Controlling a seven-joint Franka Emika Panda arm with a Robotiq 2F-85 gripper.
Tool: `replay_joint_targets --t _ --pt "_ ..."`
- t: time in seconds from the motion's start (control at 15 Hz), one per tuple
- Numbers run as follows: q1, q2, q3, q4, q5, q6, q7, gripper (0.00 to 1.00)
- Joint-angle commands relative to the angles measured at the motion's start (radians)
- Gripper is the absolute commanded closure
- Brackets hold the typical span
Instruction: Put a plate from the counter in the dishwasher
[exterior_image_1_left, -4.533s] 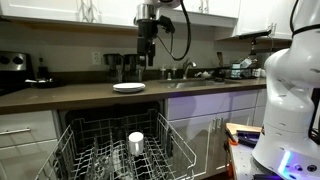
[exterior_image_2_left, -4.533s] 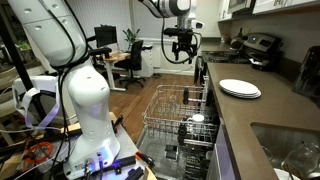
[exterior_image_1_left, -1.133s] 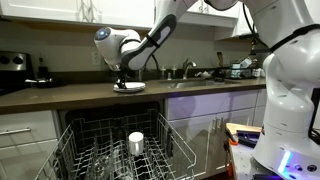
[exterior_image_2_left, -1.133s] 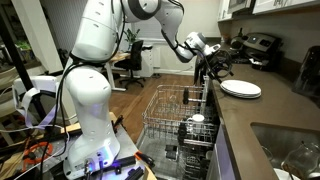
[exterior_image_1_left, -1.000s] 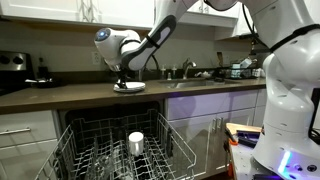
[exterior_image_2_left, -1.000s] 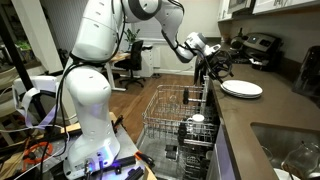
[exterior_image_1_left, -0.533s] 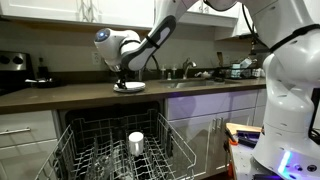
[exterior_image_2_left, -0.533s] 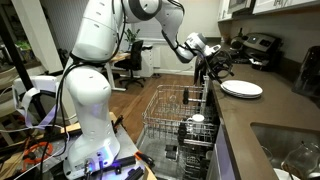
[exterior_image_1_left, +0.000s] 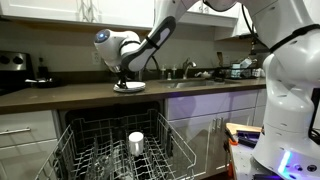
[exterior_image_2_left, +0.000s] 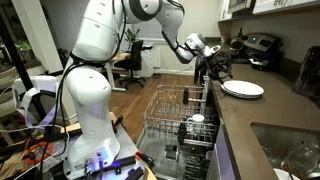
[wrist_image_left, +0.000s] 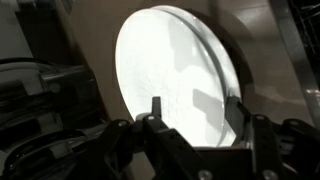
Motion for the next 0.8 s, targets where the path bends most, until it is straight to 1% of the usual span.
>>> replay_joint_targets --t 0.0,0.07,0.13,0.2,0.27,0.33,0.4,0.47,0.6,0.73 --pt "-0.001 0.018 -0.002 0.016 -0.039 -0.006 0.036 0.48" --pt "-0.002 0.019 -0.002 0.015 -0.039 -0.005 0.039 0.41" --pt "-0.002 0.021 -0.003 0.015 -0.04 -0.004 0.042 0.39" --pt "-0.002 0.022 -0.003 0.014 -0.041 -0.003 0.045 0.45" --pt "-0.003 0.022 -0.004 0.014 -0.043 -0.003 0.048 0.45" --pt "-0.004 0.022 -0.003 0.013 -0.045 -0.002 0.051 0.69" --pt "-0.003 0.022 -0.002 0.014 -0.047 -0.002 0.054 0.69" --pt "-0.003 0.022 -0.001 0.014 -0.046 -0.003 0.053 0.74" --pt "-0.002 0.023 0.0 0.014 -0.046 -0.003 0.054 0.88" --pt "0.0 0.024 0.001 0.015 -0.048 -0.003 0.054 0.94"
